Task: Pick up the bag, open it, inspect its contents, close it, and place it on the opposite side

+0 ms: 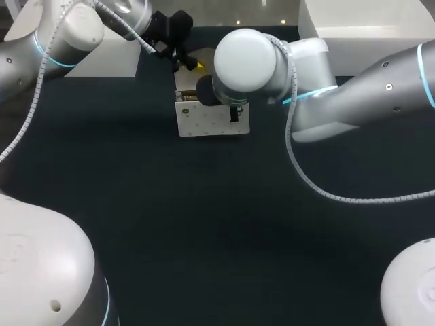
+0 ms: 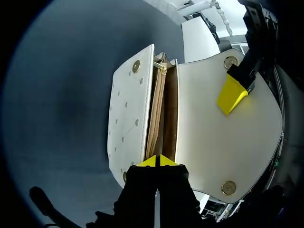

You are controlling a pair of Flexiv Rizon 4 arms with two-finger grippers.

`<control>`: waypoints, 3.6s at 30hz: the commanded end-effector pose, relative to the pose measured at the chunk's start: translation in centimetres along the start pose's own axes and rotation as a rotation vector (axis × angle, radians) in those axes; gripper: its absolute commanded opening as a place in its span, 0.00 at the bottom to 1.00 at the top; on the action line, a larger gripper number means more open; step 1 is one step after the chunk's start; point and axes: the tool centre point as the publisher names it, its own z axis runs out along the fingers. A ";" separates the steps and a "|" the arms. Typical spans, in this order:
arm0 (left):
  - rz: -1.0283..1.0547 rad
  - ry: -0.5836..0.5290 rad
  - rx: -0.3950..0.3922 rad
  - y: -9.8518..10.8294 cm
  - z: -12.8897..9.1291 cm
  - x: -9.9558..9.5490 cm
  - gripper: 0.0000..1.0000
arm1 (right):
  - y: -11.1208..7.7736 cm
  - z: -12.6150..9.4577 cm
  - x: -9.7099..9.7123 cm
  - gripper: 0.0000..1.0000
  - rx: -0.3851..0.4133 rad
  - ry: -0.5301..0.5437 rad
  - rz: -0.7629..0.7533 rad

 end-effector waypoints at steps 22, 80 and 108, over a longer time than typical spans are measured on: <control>0.002 0.029 0.075 -0.2 -0.5 0.6 0.00 | 0.0 2.0 0.7 0.00 -0.016 0.099 -0.008; 0.045 0.260 0.044 0.0 1.8 1.1 0.00 | -0.4 4.8 2.8 1.00 -0.025 0.172 0.055; 0.082 0.227 0.009 -1.4 0.6 2.5 0.00 | -1.2 -0.5 -0.3 0.23 -0.004 -0.010 0.073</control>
